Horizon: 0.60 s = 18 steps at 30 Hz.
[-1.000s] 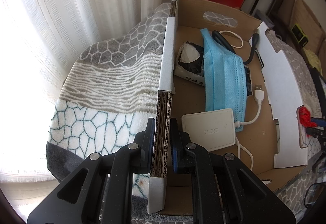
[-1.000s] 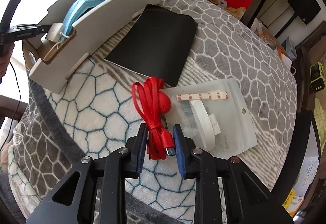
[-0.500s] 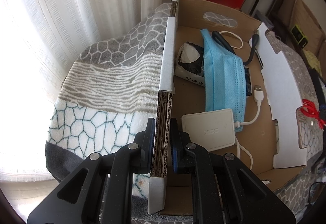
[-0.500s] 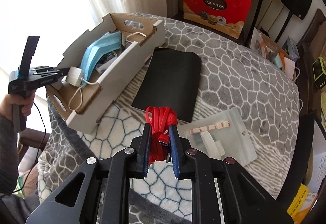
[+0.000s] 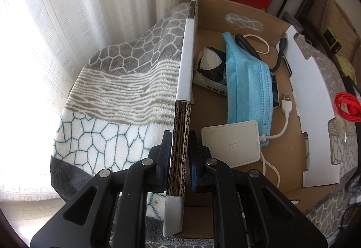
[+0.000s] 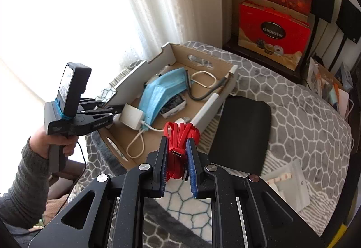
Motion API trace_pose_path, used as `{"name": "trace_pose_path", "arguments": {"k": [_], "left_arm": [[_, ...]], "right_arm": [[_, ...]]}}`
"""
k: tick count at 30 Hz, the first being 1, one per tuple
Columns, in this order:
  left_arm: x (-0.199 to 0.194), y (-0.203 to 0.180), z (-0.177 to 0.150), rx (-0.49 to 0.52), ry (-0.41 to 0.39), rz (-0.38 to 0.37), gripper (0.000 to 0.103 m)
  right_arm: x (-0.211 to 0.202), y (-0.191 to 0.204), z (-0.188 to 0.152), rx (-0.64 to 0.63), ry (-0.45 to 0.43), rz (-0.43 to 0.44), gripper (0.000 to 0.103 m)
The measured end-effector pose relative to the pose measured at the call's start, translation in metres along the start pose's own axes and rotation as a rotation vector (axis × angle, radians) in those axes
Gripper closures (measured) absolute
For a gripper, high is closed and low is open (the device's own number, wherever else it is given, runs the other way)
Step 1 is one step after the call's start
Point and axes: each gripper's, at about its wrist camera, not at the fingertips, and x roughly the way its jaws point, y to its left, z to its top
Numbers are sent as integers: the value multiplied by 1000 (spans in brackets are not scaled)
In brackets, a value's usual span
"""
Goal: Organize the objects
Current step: 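Carry the red cable into the box and open the right tool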
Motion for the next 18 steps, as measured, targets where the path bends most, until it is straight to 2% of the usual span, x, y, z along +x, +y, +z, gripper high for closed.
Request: {"name": "trace_pose_path", "arguments": {"k": [8, 11, 12, 16, 18], "left_arm": [[0, 0, 0, -1, 0, 1, 91], [1, 1, 0, -2, 1, 1, 91], [1, 1, 0, -1, 1, 2, 91], [1, 1, 0, -2, 1, 0, 91], [1, 2, 0, -4, 1, -2, 91]], "right_arm": [[33, 34, 11, -41, 31, 18, 89], [45, 40, 11, -55, 38, 9, 84], [49, 42, 11, -54, 49, 17, 80], [58, 46, 9, -41, 64, 39, 79], [55, 47, 10, -41, 55, 47, 73]]}}
